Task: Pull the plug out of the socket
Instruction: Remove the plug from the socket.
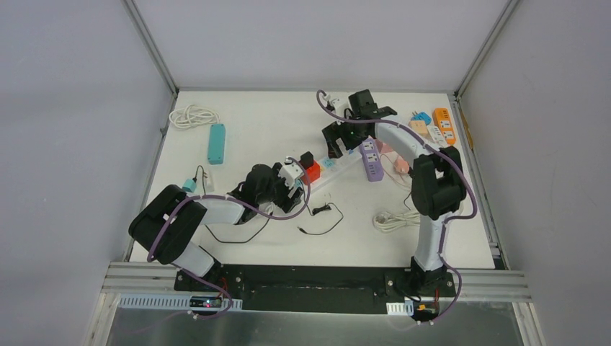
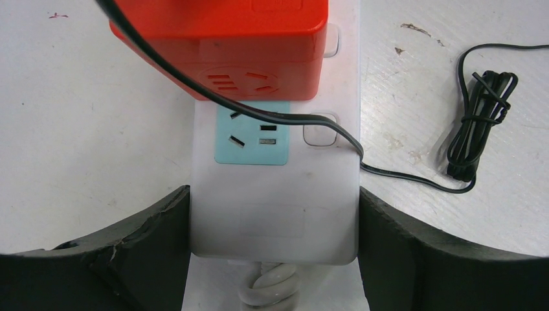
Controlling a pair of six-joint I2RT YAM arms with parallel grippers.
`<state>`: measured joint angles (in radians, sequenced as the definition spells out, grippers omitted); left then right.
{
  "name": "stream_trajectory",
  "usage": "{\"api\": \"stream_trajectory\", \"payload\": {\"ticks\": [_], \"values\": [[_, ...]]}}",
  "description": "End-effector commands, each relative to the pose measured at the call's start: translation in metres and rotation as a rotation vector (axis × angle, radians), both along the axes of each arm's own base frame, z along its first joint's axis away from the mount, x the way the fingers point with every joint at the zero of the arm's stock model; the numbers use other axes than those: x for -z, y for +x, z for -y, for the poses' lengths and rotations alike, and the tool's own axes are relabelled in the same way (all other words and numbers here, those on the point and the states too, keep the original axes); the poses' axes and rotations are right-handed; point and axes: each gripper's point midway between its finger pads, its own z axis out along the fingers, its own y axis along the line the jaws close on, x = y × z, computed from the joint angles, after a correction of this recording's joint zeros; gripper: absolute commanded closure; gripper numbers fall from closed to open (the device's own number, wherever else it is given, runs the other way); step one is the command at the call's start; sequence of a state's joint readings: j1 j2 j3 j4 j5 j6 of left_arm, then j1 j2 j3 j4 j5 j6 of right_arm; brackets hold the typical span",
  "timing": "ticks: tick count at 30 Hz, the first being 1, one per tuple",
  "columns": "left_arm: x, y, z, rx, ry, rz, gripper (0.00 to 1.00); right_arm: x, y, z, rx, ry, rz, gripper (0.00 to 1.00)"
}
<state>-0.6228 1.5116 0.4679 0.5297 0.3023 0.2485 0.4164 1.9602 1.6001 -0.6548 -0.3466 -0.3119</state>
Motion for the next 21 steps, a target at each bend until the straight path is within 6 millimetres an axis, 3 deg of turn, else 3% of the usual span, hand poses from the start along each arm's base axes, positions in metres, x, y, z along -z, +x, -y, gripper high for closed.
{"api": "stream_trajectory", "payload": {"ticks": [1, 6, 14, 17, 21], "values": [[-0.006, -0.017, 0.012, 0.064, -0.051, -0.036, 1.00, -0.003, 0.027, -0.003, 0.113, -0.048, 0.058, 0.05], [-0.006, -0.018, 0.013, 0.066, -0.056, -0.044, 1.00, 0.017, 0.023, -0.007, 0.108, -0.086, 0.034, 0.08], [-0.005, -0.015, 0.011, 0.046, -0.048, -0.042, 1.00, 0.026, 0.021, -0.007, 0.096, -0.095, 0.023, 0.27], [-0.005, -0.014, 0.011, 0.043, -0.048, -0.041, 1.00, 0.030, 0.016, -0.009, 0.082, -0.092, 0.002, 0.41], [-0.007, -0.014, 0.010, 0.034, -0.050, -0.033, 1.00, 0.030, 0.013, -0.005, 0.080, -0.100, 0.016, 0.71]]}}
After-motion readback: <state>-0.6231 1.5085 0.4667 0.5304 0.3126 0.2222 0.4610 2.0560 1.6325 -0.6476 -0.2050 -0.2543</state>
